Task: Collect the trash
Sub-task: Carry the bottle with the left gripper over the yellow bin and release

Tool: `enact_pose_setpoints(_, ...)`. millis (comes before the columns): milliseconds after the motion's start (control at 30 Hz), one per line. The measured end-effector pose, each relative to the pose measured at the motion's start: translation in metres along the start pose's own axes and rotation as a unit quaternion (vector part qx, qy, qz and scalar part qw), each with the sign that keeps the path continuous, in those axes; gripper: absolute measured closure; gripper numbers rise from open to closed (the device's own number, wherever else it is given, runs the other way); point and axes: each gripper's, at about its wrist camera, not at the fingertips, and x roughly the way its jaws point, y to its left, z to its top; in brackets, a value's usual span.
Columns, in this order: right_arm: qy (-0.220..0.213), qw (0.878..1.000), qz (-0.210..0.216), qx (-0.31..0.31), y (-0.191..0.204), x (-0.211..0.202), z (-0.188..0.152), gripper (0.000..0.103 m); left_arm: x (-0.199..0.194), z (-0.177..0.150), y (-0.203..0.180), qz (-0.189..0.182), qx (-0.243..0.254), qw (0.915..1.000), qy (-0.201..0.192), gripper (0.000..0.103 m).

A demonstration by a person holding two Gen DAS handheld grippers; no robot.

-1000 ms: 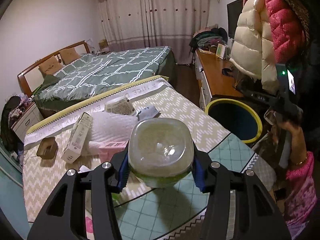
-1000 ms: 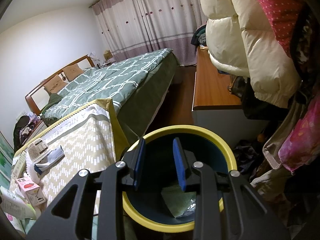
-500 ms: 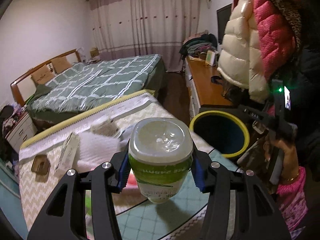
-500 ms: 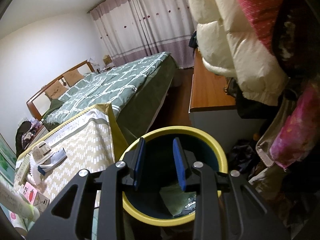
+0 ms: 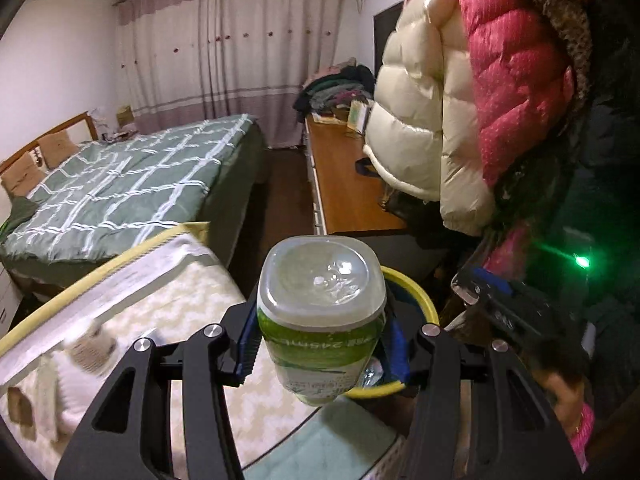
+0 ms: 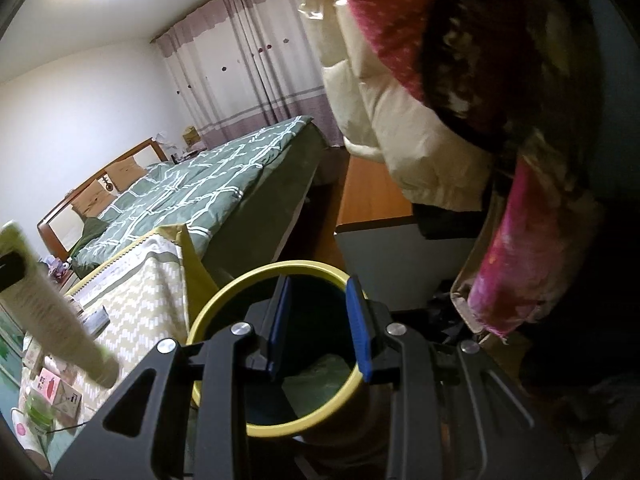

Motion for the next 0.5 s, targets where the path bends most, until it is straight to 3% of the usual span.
enact_pose_setpoints(233, 0.014, 1.0, -0.012, 0.006, -0.018, 0.012, -0.007, 0.073, 0.093, -0.005, -0.027, -0.014, -0.006, 0.9977, 0.066, 0.052)
enact_pose_setpoints(433, 0.02, 0.999, -0.022, 0.012, -0.024, 0.017, -0.008, 0.069, 0.142, -0.03, -0.029, -0.013, -0.01, 0.9921, 0.125, 0.051)
enact_pose_setpoints(467, 0.02, 0.999, -0.024, 0.012, -0.024, 0.017, -0.009, 0.068, 0.149, -0.033, -0.029, -0.013, -0.011, 0.9908, 0.134, 0.051)
enact_pose_setpoints(500, 0.02, 0.999, -0.025, 0.012, -0.024, 0.016, -0.009, 0.068, 0.152, -0.036, -0.028, -0.009, -0.012, 0.99, 0.14, 0.043)
